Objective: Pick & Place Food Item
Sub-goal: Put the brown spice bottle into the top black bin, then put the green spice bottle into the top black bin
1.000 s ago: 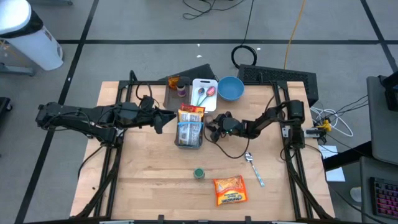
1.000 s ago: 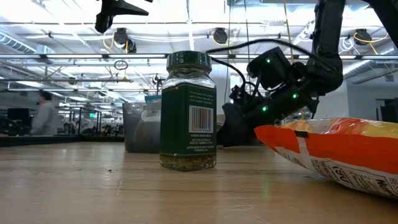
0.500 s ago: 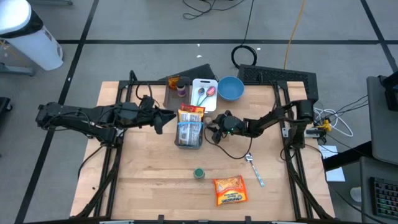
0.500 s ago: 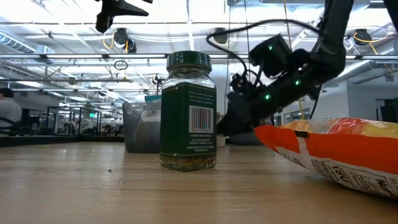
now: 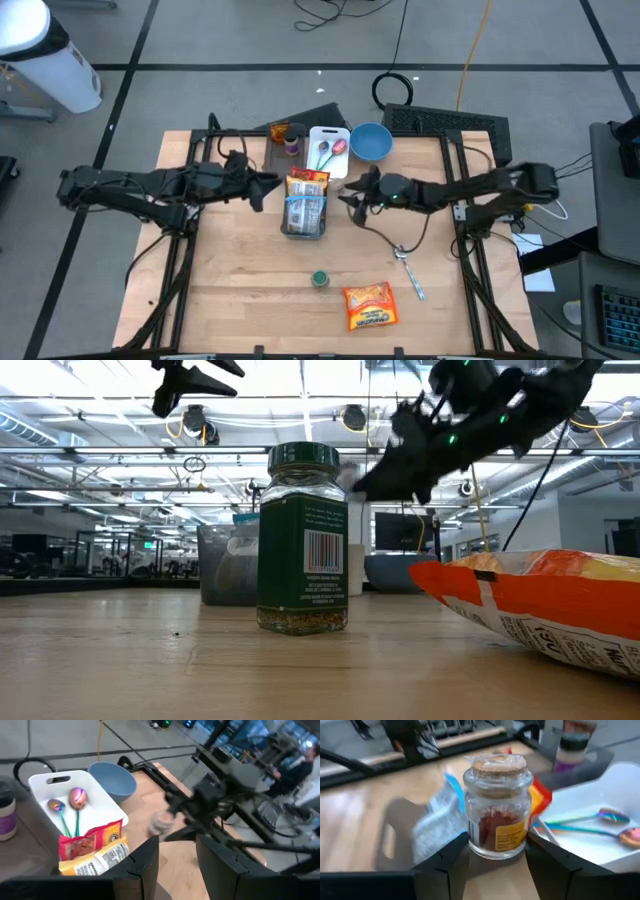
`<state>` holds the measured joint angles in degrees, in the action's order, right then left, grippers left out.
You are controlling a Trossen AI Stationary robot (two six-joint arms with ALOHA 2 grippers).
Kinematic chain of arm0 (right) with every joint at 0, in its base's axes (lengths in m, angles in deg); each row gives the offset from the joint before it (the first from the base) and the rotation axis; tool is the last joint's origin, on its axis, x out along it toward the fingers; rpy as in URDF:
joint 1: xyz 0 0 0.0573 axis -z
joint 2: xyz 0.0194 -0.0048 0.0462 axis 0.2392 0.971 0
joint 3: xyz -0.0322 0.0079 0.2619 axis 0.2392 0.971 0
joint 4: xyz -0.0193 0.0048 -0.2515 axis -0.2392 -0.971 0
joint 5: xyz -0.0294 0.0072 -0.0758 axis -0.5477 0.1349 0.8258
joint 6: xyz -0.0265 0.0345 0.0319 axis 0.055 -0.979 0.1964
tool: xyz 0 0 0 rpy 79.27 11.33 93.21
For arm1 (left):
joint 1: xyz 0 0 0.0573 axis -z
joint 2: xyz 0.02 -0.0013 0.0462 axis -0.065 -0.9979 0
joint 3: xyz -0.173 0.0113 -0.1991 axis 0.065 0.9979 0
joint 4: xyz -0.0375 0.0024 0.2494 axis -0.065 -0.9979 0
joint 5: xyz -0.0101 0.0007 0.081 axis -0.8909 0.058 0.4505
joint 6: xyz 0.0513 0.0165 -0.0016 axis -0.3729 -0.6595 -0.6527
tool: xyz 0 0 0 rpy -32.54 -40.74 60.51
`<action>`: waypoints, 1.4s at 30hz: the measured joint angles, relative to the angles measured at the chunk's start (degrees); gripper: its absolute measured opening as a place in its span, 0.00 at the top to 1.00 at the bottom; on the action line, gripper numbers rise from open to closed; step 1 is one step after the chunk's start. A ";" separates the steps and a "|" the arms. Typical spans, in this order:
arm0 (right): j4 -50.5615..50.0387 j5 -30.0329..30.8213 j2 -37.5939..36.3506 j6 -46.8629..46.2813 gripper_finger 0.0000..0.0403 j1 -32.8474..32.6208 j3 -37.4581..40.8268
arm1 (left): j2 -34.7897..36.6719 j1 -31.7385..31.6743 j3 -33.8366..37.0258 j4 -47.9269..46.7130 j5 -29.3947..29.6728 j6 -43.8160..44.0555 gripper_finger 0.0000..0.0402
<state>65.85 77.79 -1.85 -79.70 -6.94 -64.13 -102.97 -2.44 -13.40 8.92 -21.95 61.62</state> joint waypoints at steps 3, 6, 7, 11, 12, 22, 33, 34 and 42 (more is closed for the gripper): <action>-2.30 -0.81 -4.70 -0.19 0.58 0.00 -0.10 | -0.10 -2.47 0.00 0.06 -0.02 4.84 0.66; -7.07 -0.83 -7.97 -1.07 0.59 0.06 -2.10 | -1.71 -4.75 -0.02 2.65 -0.44 9.14 0.66; -8.79 -0.89 -8.59 -1.02 0.59 0.07 -3.14 | -2.36 -5.32 -0.02 3.99 -0.90 9.81 0.66; -13.38 -1.86 -9.30 -0.27 0.62 0.07 -8.06 | -6.08 -7.43 -0.09 14.07 -1.68 12.60 0.66; -13.62 -2.50 -9.28 0.18 0.62 0.07 -9.17 | -7.14 -8.05 -0.09 15.86 -1.70 13.38 0.66; -13.31 -2.45 -9.30 0.57 0.67 0.13 -12.41 | -14.05 -12.96 -0.04 23.11 -16.08 18.49 0.66; -17.06 -2.45 -9.26 4.09 0.74 0.13 -12.41 | -17.29 -12.88 0.00 30.27 -23.88 15.13 0.66; -18.14 -2.45 -9.26 4.35 0.74 0.13 -12.41 | -17.33 -12.89 0.00 30.79 -23.92 14.35 0.66; -19.90 -2.45 -9.24 4.83 0.68 0.13 -12.41 | -17.36 -13.11 0.00 35.71 -24.12 7.74 0.66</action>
<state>45.95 75.34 -11.08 -74.86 -6.81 -76.55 -120.33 -15.55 -13.40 44.63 -46.06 69.36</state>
